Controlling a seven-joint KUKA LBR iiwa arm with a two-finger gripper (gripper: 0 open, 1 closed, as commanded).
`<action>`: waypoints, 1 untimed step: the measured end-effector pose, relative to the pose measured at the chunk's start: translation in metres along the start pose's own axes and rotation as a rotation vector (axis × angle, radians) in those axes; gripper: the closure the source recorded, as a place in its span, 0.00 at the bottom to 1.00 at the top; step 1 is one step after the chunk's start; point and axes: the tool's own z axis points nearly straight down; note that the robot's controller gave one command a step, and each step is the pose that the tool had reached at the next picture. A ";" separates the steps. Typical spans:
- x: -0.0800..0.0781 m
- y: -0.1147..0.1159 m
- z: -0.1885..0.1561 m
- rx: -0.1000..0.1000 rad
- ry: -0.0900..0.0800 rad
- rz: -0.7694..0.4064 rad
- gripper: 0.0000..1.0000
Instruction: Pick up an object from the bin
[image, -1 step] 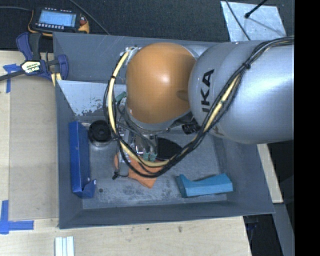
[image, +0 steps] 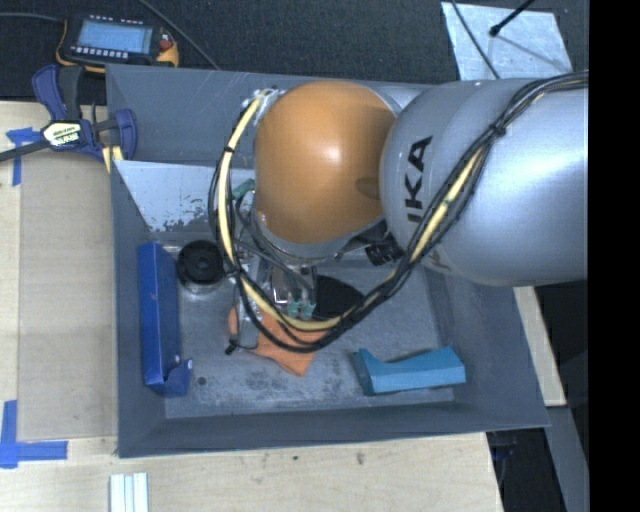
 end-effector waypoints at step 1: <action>0.000 -0.018 0.045 -0.001 -0.003 0.103 0.00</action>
Offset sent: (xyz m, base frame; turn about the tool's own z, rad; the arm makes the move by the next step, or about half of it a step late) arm 0.0359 -0.0920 -0.0894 -0.1577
